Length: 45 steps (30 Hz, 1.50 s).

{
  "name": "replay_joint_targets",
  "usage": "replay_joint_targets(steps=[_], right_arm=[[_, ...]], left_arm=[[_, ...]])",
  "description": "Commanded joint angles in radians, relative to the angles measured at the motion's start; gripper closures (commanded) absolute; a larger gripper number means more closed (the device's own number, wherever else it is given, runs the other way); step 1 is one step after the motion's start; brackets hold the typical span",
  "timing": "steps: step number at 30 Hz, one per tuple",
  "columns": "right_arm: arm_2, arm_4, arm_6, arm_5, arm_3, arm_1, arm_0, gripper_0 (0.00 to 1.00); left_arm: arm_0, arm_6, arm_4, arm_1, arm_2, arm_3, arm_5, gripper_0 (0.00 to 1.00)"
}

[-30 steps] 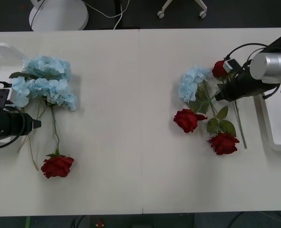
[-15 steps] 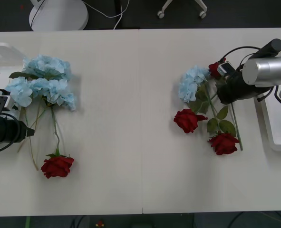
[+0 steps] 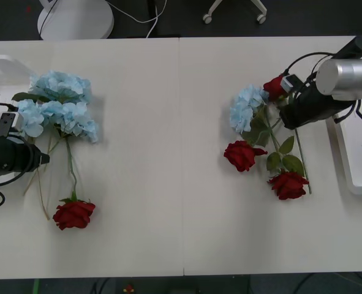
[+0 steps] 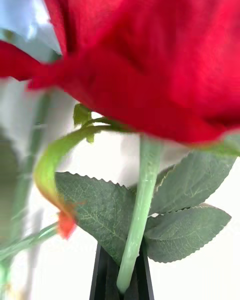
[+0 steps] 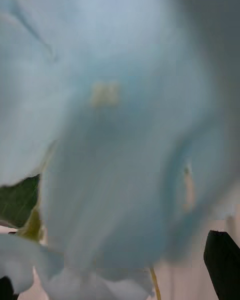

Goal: Put the red flowers into the right box and the blue flowers into the left box

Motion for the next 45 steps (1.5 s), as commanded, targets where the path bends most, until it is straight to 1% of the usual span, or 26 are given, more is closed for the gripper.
replay_joint_targets(steps=[1, 4, 7, 11, 13, 17, 19, 21, 25, 26, 27, 29, 30, 31, 37, 41, 45], right_arm=[[-0.108, -0.095, 0.000, 0.103, -0.009, -0.097, -0.114, 1.00], [-0.109, -0.170, 0.015, 0.155, -0.021, -0.159, -0.132, 1.00], [-0.109, -0.227, 0.026, 0.169, -0.055, -0.253, -0.134, 1.00], [-0.111, -0.196, 0.047, 0.155, -0.064, -0.368, -0.134, 1.00], [-0.111, -0.153, 0.115, 0.139, -0.061, -0.413, -0.131, 1.00], [-0.103, -0.070, 0.195, 0.084, -0.032, -0.449, -0.105, 1.00], [-0.100, -0.041, 0.227, 0.012, 0.006, -0.448, -0.077, 1.00], [-0.098, -0.021, 0.238, -0.051, 0.029, -0.442, -0.046, 1.00], [-0.098, 0.028, 0.224, -0.132, 0.046, -0.414, 0.006, 1.00], [-0.098, 0.043, 0.219, -0.147, 0.049, -0.408, 0.015, 1.00], [-0.098, 0.057, 0.198, -0.161, 0.051, -0.403, 0.030, 1.00], [-0.098, 0.091, 0.159, -0.169, 0.051, -0.393, 0.044, 1.00], [-0.098, 0.112, 0.142, -0.169, 0.051, -0.387, 0.050, 1.00], [-0.098, 0.142, 0.119, -0.172, 0.051, -0.377, 0.059, 1.00], [-0.098, 0.244, -0.019, -0.190, 0.054, -0.340, 0.086, 1.00], [-0.098, 0.260, -0.089, -0.215, 0.077, -0.322, 0.087, 1.00], [-0.098, 0.257, -0.094, -0.261, 0.112, -0.313, 0.087, 1.00]], left_arm=[[-0.037, -0.055, -0.078, -0.069, 0.025, 0.002, 0.004, 0.00], [-0.038, -0.066, -0.106, -0.080, 0.023, 0.002, 0.022, 0.00], [-0.040, -0.078, -0.136, -0.104, 0.025, 0.002, 0.025, 0.00], [-0.043, -0.082, -0.211, -0.153, 0.025, 0.002, 0.029, 0.03], [-0.052, -0.082, -0.219, -0.158, 0.025, 0.008, 0.038, 0.05], [-0.070, -0.082, -0.221, -0.158, 0.025, 0.016, 0.059, 0.09], [-0.081, -0.084, -0.222, -0.161, 0.025, 0.031, 0.059, 0.14], [-0.089, -0.086, -0.233, -0.169, 0.025, 0.048, 0.050, 0.15], [-0.106, -0.093, -0.244, -0.176, 0.025, 0.099, 0.025, 0.15], [-0.110, -0.095, -0.242, -0.178, 0.025, 0.111, 0.019, 0.18], [-0.115, -0.098, -0.244, -0.180, 0.025, 0.123, 0.010, 0.28], [-0.119, -0.102, -0.245, -0.183, 0.025, 0.136, 0.004, 0.61], [-0.119, -0.102, -0.245, -0.181, 0.025, 0.137, 0.002, 0.82], [-0.121, -0.102, -0.244, -0.181, 0.025, 0.137, 0.002, 1.00], [-0.121, -0.099, -0.224, -0.181, 0.033, 0.120, 0.012, 1.00], [-0.119, -0.098, -0.193, -0.181, 0.077, 0.060, 0.085, 1.00], [-0.119, -0.102, -0.130, -0.181, 0.155, -0.021, 0.182, 1.00]])
